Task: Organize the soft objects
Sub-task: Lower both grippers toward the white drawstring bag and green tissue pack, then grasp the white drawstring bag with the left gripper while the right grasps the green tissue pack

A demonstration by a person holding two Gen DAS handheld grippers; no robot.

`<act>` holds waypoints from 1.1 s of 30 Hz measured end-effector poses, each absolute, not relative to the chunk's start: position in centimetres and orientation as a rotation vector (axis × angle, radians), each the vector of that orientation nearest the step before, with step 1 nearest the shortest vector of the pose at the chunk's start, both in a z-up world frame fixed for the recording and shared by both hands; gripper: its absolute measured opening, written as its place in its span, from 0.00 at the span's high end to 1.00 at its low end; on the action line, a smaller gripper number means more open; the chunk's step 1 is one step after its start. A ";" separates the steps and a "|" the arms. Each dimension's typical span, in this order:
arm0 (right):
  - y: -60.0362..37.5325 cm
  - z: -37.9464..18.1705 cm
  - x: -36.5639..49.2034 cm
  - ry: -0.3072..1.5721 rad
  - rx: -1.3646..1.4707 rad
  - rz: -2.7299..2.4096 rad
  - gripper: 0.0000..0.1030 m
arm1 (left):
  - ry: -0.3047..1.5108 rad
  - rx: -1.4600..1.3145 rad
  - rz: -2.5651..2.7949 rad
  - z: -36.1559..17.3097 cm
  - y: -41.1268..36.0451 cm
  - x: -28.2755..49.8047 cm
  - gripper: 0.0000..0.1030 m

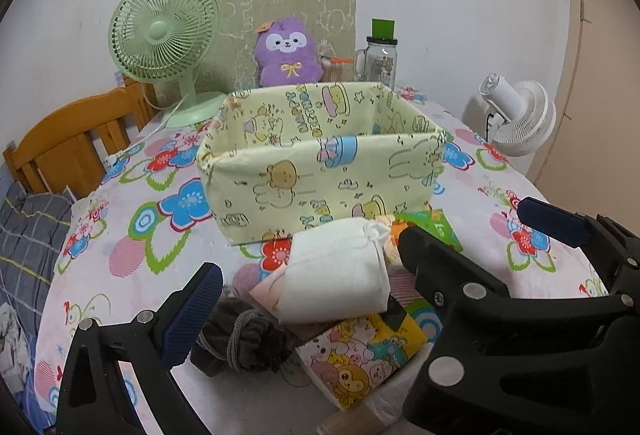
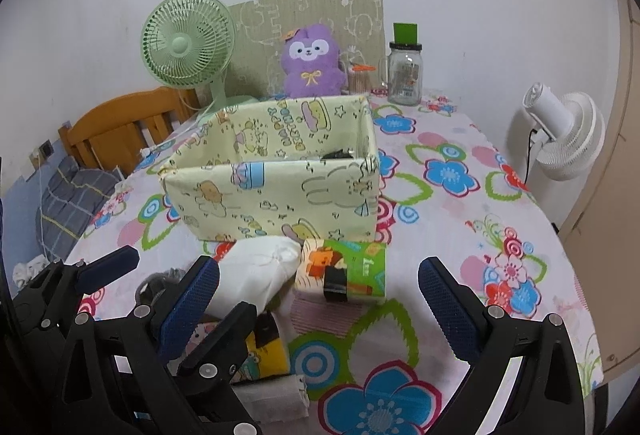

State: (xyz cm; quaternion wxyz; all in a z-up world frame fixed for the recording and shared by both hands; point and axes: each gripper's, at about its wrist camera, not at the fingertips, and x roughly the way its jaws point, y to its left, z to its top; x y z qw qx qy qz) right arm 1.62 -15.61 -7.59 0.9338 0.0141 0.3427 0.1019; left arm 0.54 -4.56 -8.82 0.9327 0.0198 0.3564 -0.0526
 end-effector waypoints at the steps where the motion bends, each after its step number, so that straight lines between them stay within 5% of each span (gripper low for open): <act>1: -15.6 -7.9 1.6 0.708 0.032 0.210 0.02 | 0.732 0.040 -0.110 -9.0 -4.5 0.5 0.00; 33: -17.1 -12.7 6.5 0.869 0.067 0.138 0.02 | 0.875 0.042 -0.088 -13.8 -4.6 5.4 0.02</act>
